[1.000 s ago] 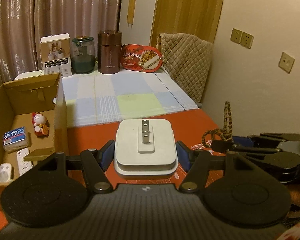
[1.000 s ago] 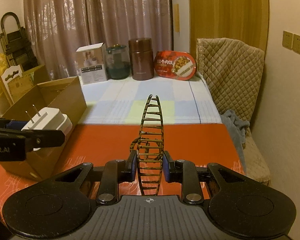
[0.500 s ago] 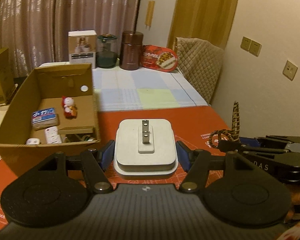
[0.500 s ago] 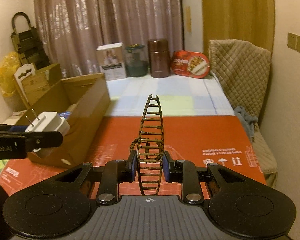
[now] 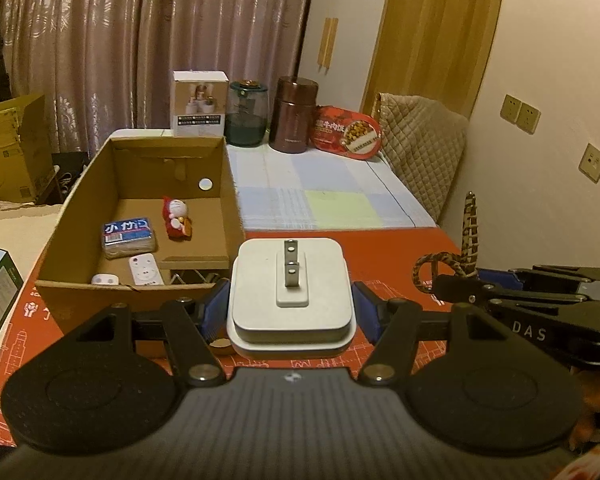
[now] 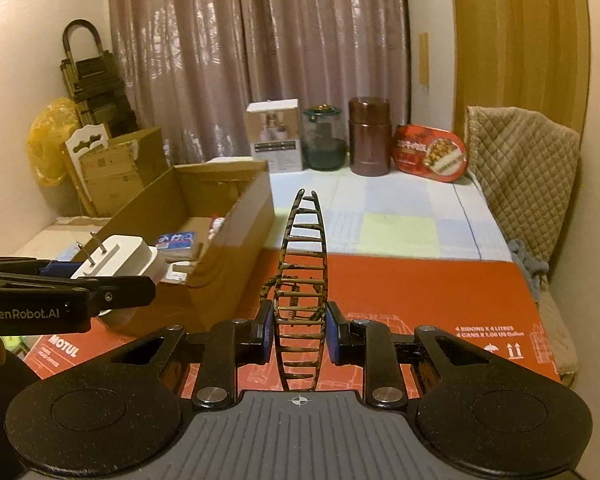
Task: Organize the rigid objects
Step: 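Lift the plug and wire holder and carry them over the cardboard box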
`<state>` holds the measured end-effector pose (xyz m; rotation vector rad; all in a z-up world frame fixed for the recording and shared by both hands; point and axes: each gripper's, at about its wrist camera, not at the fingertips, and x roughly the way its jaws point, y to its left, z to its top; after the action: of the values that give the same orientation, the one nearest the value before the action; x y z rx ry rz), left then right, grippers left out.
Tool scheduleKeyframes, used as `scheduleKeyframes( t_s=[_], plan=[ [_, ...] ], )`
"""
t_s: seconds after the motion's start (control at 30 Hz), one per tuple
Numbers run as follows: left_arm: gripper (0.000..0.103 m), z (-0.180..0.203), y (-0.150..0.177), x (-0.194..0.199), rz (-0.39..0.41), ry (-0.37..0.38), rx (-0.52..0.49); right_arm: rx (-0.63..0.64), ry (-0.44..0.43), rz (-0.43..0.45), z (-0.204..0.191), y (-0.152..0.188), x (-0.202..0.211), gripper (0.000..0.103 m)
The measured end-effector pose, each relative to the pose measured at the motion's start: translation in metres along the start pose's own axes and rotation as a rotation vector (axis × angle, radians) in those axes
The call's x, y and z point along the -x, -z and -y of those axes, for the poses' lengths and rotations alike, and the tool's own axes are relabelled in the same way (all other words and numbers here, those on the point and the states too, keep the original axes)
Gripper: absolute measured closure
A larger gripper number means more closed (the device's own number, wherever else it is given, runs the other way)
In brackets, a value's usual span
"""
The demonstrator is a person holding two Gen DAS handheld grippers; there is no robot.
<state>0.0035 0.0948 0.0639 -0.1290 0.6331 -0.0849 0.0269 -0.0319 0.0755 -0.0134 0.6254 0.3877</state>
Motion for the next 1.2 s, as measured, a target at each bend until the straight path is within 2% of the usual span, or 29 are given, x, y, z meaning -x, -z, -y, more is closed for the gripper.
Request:
scheduleKeyframes(
  t_s=[0.57,1.1,1.2],
  plan=[
    [0.043,-0.029,-0.012,0.007,0.023,-0.047,0.014,0.068,-0.051,-0.002,-0.031,-0.014,-0.021,0.081],
    [0.043,-0.073,-0.023,-0.006,0.026,-0.083,0.030,0.130,-0.111,-0.026,-0.060,-0.025,-0.063,0.081],
    [0.043,-0.086,-0.027,-0.011,0.022,-0.108,0.025,0.141,-0.124,-0.030,-0.065,-0.031,-0.074,0.081]
  ],
)
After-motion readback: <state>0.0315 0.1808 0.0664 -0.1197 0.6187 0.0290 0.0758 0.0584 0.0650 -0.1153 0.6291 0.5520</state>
